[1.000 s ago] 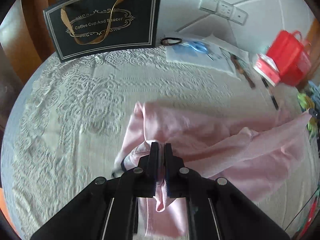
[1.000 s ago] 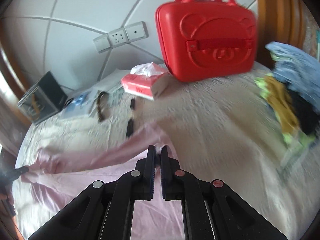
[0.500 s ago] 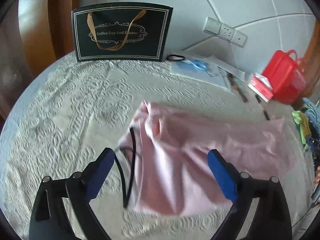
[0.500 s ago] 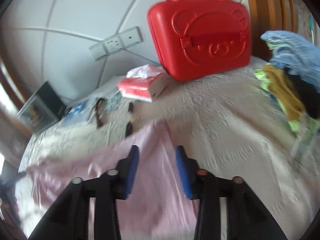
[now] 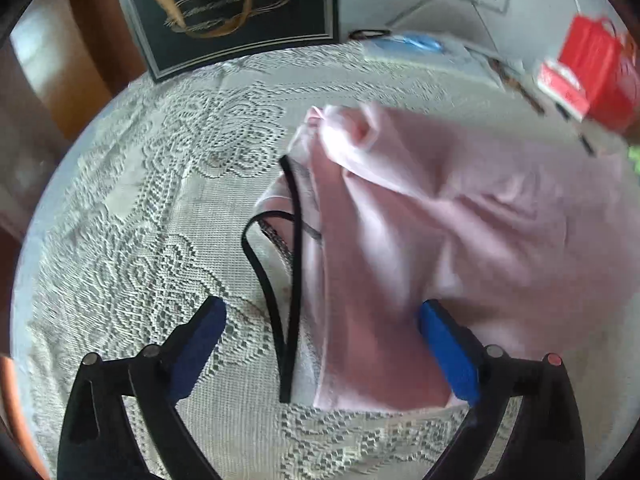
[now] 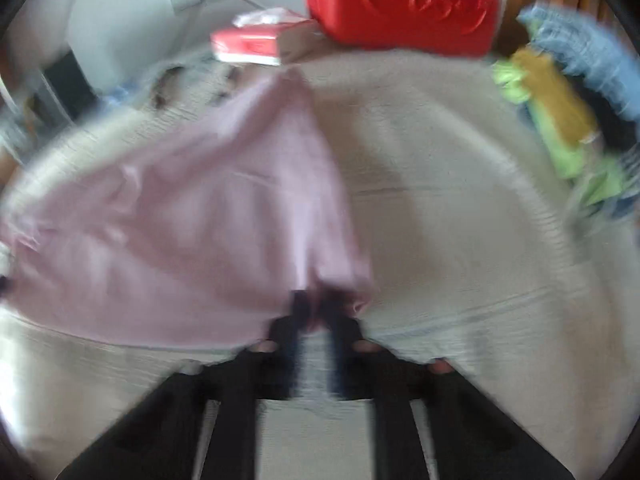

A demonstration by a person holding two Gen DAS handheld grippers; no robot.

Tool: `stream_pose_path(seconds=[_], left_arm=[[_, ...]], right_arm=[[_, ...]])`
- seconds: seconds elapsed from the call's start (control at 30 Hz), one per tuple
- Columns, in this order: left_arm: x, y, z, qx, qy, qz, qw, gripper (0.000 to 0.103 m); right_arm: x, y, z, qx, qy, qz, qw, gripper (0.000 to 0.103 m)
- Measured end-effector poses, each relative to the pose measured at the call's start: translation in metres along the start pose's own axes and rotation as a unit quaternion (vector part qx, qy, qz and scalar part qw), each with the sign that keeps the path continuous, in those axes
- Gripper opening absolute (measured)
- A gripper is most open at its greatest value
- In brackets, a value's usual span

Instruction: Fold clothes

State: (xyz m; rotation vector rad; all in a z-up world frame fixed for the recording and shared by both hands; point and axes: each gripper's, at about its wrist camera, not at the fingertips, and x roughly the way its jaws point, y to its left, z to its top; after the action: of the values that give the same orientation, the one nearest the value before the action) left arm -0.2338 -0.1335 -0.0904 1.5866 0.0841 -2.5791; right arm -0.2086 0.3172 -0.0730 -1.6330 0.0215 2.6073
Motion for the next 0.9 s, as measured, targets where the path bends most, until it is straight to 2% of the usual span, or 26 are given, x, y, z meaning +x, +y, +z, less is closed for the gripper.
stream_pose_path(seconds=[0.07, 0.1, 0.13, 0.17, 0.2, 0.23, 0.27, 0.3, 0.37, 0.47, 0.53, 0.6, 0.7, 0.77, 0.8, 0.83, 0.87, 0.9], left_arm=[[-0.005, 0.004, 0.001, -0.004, -0.006, 0.024, 0.9997, 0.099], [-0.013, 0.004, 0.002, -0.005, -0.017, 0.028, 0.9994, 0.099], [-0.021, 0.004, 0.003, -0.012, -0.028, 0.006, 0.9995, 0.099], [-0.028, 0.004, 0.005, -0.021, -0.038, -0.025, 0.9988, 0.099], [-0.034, 0.003, 0.007, -0.031, -0.046, -0.058, 0.9968, 0.099], [-0.038, 0.000, 0.011, -0.040, -0.051, -0.086, 0.9941, 0.099], [-0.040, -0.005, 0.013, -0.042, -0.056, -0.091, 0.9934, 0.099], [-0.038, -0.013, 0.015, -0.036, -0.057, -0.089, 0.9937, 0.099], [-0.029, -0.031, 0.025, -0.011, -0.047, -0.086, 0.9951, 0.099], [-0.014, -0.058, 0.046, 0.035, -0.031, -0.064, 0.9969, 0.099], [-0.001, -0.070, 0.059, 0.059, -0.021, -0.032, 0.9975, 0.099], [0.015, -0.068, 0.077, 0.064, -0.009, -0.003, 0.9979, 0.099], [0.030, -0.055, 0.107, 0.035, -0.022, 0.035, 0.9985, 0.099], [0.033, -0.039, 0.124, 0.001, -0.036, 0.071, 0.9968, 0.099], [0.033, -0.029, 0.131, -0.018, -0.041, 0.090, 0.9950, 0.099], [0.030, -0.023, 0.136, -0.032, -0.043, 0.082, 0.9952, 0.099], [0.022, -0.013, 0.135, -0.046, -0.043, 0.057, 0.9964, 0.099], [0.016, -0.007, 0.132, -0.051, -0.041, 0.034, 0.9973, 0.099]], right_arm=[[-0.002, -0.012, -0.001, 0.009, 0.011, -0.001, 1.000, 0.000], [-0.004, -0.014, -0.001, 0.004, 0.010, -0.025, 1.000, 0.000], [-0.008, -0.013, 0.000, -0.006, 0.002, -0.066, 0.998, 0.002], [-0.014, -0.013, 0.001, -0.008, -0.012, -0.076, 0.997, 0.005], [-0.021, -0.013, 0.004, -0.001, -0.030, -0.059, 0.998, 0.007], [-0.031, -0.014, 0.009, 0.013, -0.052, -0.013, 0.998, 0.011], [-0.036, -0.014, 0.013, 0.023, -0.063, 0.024, 0.997, 0.013], [-0.039, -0.010, 0.021, 0.030, -0.070, 0.065, 0.995, 0.014], [-0.037, 0.001, 0.037, 0.024, -0.070, 0.105, 0.992, 0.014], [-0.022, 0.027, 0.064, -0.001, -0.052, 0.138, 0.989, 0.014], [-0.004, 0.047, 0.078, -0.024, -0.027, 0.155, 0.987, 0.014], [0.020, 0.066, 0.095, -0.041, -0.002, 0.151, 0.988, 0.014], [0.051, 0.078, 0.116, -0.044, 0.017, 0.116, 0.992, 0.014], [0.061, 0.072, 0.126, -0.026, -0.006, 0.100, 0.995, 0.013], [0.064, 0.065, 0.131, -0.007, -0.016, 0.079, 0.997, 0.013], [0.065, 0.056, 0.135, 0.013, -0.022, 0.052, 0.998, 0.014], [0.064, 0.045, 0.138, 0.035, -0.030, 0.039, 0.998, 0.014], [0.061, 0.037, 0.137, 0.049, -0.035, 0.049, 0.997, 0.014]])
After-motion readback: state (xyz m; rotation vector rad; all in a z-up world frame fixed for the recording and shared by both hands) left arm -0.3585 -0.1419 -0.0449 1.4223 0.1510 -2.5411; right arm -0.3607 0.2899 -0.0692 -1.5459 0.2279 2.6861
